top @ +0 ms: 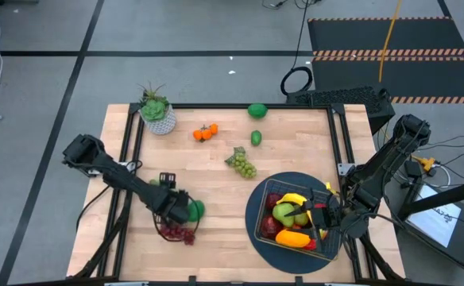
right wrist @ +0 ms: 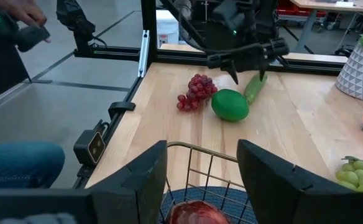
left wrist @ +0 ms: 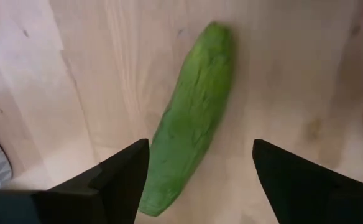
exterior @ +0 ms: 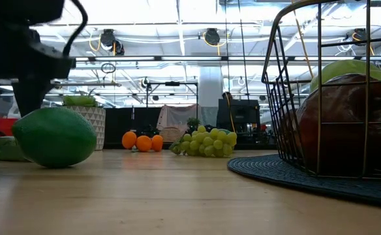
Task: Build produce basket
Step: Put the cucumber into the gold wire basket
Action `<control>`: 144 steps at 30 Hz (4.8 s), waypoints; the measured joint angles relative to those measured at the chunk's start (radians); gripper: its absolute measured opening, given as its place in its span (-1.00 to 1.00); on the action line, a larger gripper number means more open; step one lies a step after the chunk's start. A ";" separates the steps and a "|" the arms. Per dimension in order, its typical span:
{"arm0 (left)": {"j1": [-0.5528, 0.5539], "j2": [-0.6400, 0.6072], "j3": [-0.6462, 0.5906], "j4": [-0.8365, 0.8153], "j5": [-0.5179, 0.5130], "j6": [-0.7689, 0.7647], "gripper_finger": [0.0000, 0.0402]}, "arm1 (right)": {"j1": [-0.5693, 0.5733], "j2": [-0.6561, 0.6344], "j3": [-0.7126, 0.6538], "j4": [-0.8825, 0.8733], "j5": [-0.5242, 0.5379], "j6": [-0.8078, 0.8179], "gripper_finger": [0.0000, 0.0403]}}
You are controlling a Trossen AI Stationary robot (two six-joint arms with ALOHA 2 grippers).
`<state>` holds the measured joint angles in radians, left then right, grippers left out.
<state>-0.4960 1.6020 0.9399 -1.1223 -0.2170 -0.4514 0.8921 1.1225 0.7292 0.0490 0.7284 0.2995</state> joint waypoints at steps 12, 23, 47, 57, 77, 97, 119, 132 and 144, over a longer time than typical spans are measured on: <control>0.114 0.000 -0.083 0.024 0.035 0.190 0.22 | 0.000 0.000 0.000 -0.001 -0.001 -0.023 -0.07; 0.150 0.000 -0.133 0.101 0.067 0.260 -0.08 | 0.000 0.000 0.000 -0.022 -0.001 -0.067 -0.07; 0.150 0.000 0.317 -0.118 -0.124 0.089 -0.17 | -0.001 -0.002 0.000 -0.016 0.001 -0.131 -0.07; 0.150 0.000 0.476 -0.047 -0.278 -0.107 -0.16 | -0.001 -0.002 0.000 -0.015 0.003 -0.129 -0.07; 0.147 0.000 0.486 0.431 -0.287 -0.398 -0.15 | -0.003 -0.002 0.000 0.016 0.008 -0.128 -0.07; 0.154 0.000 0.486 0.795 0.045 -0.563 -0.15 | -0.002 -0.002 0.000 0.045 0.059 -0.128 -0.07; 0.154 0.000 0.485 0.804 0.075 -0.565 -0.15 | -0.002 -0.002 0.000 0.045 0.057 -0.128 -0.07; 0.154 0.000 0.485 0.816 0.070 -0.295 -0.15 | -0.002 -0.002 0.000 0.045 0.056 -0.136 -0.07; 0.154 0.000 0.485 0.863 0.060 0.228 -0.15 | -0.002 -0.002 0.000 0.045 0.056 -0.136 -0.07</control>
<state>-0.3420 1.6020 1.4250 -0.2592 -0.1574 -0.2233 0.8898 1.1202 0.7296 0.0940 0.7845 0.1635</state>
